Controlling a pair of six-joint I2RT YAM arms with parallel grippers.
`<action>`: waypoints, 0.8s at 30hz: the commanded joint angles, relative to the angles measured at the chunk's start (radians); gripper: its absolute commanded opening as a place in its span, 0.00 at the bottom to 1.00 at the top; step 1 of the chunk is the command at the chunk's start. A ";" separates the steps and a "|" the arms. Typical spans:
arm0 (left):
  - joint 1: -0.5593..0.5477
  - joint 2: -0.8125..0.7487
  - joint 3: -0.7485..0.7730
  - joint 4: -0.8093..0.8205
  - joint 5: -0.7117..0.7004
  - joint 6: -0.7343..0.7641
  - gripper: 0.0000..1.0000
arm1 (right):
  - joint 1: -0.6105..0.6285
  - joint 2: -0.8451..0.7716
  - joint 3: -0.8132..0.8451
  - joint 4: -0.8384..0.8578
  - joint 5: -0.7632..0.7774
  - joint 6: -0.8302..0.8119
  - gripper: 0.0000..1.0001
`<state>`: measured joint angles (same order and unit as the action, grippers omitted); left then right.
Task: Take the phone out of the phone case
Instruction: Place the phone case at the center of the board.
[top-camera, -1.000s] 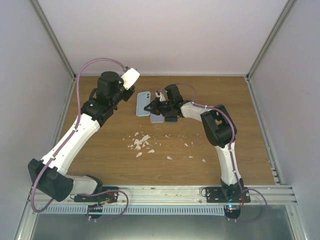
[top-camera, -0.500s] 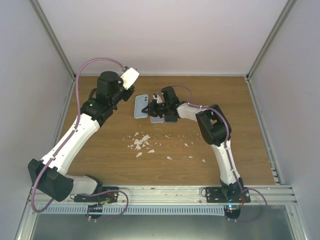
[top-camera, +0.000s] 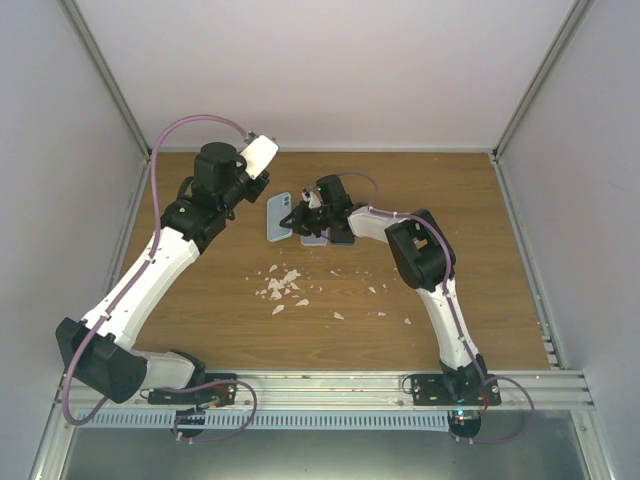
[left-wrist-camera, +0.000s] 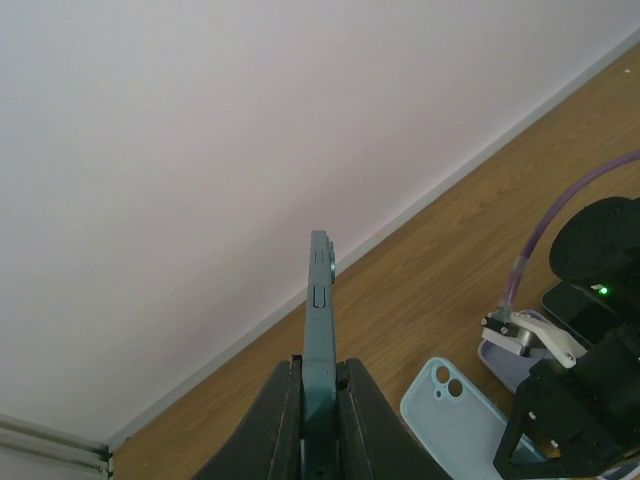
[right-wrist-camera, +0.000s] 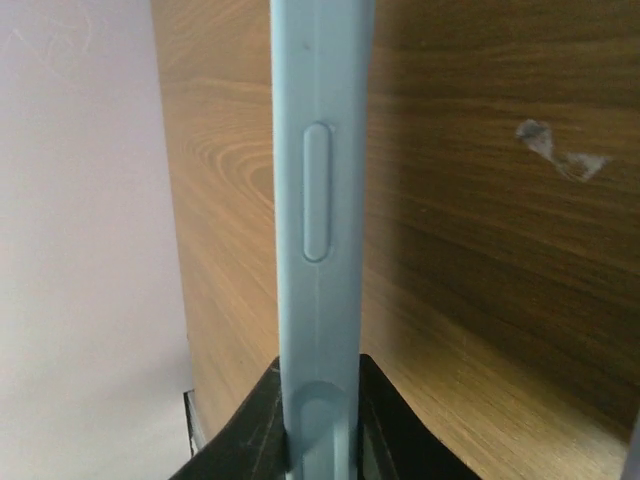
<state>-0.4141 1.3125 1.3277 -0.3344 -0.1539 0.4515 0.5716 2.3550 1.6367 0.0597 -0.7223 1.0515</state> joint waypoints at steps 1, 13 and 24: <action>0.009 -0.002 0.030 0.071 0.008 -0.020 0.00 | 0.014 0.015 0.040 -0.041 0.042 -0.008 0.18; 0.010 -0.004 0.037 0.068 0.013 -0.025 0.00 | 0.034 -0.042 0.026 -0.097 0.065 -0.019 0.47; 0.010 0.004 0.053 0.061 0.022 -0.033 0.00 | 0.053 -0.116 0.002 -0.171 0.124 -0.023 0.52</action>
<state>-0.4107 1.3174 1.3277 -0.3370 -0.1410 0.4324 0.6147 2.3047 1.6485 -0.0715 -0.6392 1.0367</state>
